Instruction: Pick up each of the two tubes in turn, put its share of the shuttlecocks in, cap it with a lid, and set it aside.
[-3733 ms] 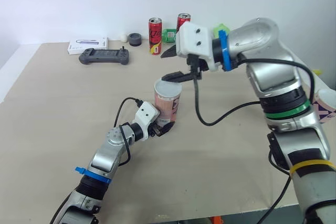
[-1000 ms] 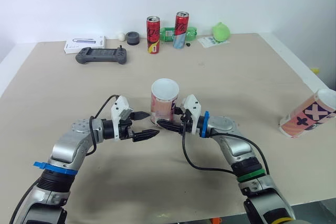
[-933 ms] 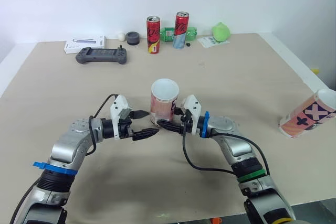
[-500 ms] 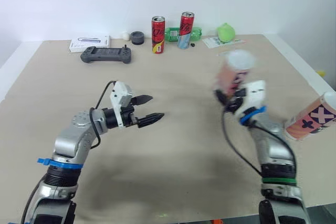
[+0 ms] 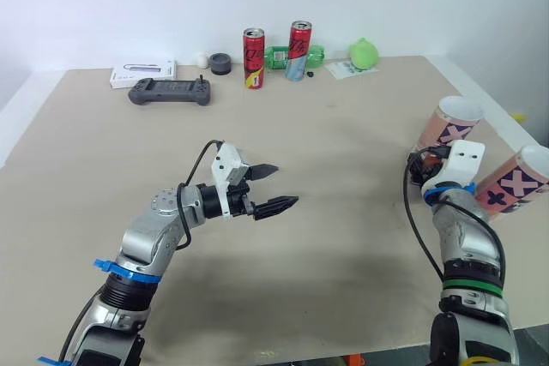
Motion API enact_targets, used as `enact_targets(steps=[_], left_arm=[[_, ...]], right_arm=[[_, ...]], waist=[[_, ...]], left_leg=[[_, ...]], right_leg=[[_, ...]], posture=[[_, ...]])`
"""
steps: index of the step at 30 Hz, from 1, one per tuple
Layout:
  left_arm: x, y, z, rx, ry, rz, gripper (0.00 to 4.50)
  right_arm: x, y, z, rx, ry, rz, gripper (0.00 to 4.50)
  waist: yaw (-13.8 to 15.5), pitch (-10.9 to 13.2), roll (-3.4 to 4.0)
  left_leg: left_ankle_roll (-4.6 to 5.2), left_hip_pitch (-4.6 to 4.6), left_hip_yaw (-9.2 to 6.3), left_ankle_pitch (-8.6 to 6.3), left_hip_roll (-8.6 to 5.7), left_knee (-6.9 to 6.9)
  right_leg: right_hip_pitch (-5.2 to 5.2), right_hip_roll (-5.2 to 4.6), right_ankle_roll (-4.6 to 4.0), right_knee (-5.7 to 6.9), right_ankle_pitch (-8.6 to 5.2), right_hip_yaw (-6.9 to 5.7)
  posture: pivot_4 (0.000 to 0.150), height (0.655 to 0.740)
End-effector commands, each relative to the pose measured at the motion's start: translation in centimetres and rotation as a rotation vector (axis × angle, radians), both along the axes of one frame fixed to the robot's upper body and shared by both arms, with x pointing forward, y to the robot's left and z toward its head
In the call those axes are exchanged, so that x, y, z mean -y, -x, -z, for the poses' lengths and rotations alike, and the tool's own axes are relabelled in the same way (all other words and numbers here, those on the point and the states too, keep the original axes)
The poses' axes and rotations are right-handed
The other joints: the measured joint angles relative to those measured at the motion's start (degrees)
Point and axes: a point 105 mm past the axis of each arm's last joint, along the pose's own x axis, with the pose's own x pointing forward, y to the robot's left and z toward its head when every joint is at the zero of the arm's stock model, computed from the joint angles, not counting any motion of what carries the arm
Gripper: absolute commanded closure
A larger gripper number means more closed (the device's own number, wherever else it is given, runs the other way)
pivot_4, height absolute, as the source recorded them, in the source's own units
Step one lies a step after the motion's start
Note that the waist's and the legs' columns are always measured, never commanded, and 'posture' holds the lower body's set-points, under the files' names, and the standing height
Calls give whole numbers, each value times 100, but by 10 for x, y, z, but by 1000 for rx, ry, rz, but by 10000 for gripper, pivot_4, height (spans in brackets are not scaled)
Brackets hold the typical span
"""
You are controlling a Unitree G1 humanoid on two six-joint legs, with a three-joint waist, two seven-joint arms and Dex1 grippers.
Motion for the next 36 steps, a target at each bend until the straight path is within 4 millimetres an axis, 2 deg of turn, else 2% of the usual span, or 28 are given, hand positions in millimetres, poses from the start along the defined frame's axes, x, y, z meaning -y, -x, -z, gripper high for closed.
enact_targets(steps=[1,2,4,11,14,18,20,22,24,26,29,36], left_arm=[[-1,4,-10,54,14,-2,0],[-2,4,-9,54,13,-5,0],[-3,4,-9,53,13,-7,0],[-4,2,-9,54,6,-3,0],[-7,0,-10,59,2,-17,0],[-16,-4,-7,53,-3,-64,0],[-25,-9,-4,50,-6,-128,0],[-41,-14,-3,60,1,-231,0],[-58,-18,-5,59,19,-341,0],[-76,-15,-1,65,-15,-412,0],[-90,-7,4,68,-47,-456,0],[-98,6,9,69,-73,-478,0]], right_arm=[[3,12,26,-105,-23,8,11761],[1,13,26,-101,-28,0,6888],[-3,17,24,-88,-40,-10,605],[-8,31,15,-59,-32,-20,605],[-17,41,9,-58,-19,-58,605],[-43,56,-3,-48,-2,-204,605],[-67,64,-21,27,12,-360,605],[-107,79,-42,114,62,-627,605],[-131,91,-49,130,94,-803,605],[-140,93,-47,120,70,-884,605],[-148,93,-41,99,55,-943,605],[-161,81,-31,96,28,-978,605]], waist=[[6,-2,-2],[7,-2,-4],[10,-2,-3],[-4,-5,3],[-4,-4,3],[-8,-4,4],[-24,-2,10],[-34,2,18],[-39,3,15],[-36,3,4],[-16,4,-3],[22,6,-6]], left_leg=[[0,0,0,0,-1,0],[0,0,0,0,-1,0],[0,-1,-2,0,-1,-3],[0,-1,-2,0,1,-9],[1,-2,0,-1,-1,-9],[1,-6,-1,-1,1,-12],[0,-7,2,-1,2,-13],[1,-4,4,-1,2,-13],[1,-3,6,-1,4,-14],[1,-3,1,-1,6,-12],[0,-5,2,0,5,-11],[0,-15,6,0,-9,-10]], right_leg=[[1,-1,1,-1,0,0],[2,-1,1,-2,0,0],[2,-1,1,-5,-1,-2],[-4,1,-1,-5,-4,-1],[-4,-1,0,-6,-4,0],[-10,0,-1,-5,-5,0],[-14,0,-2,-5,-5,4],[-14,0,-1,-5,-4,7],[-14,2,-1,-4,-4,8],[-12,4,-1,-5,-4,3],[-12,-1,-3,-5,-4,2],[-11,-21,6,-21,-4,-2]], posture=[[1500,7400],[1500,7400],[1500,7400],[1500,7400],[1500,7400],[1500,7400],[1500,7400],[1500,7400],[1500,7400],[1500,7400],[1500,7400],[1500,7400]])
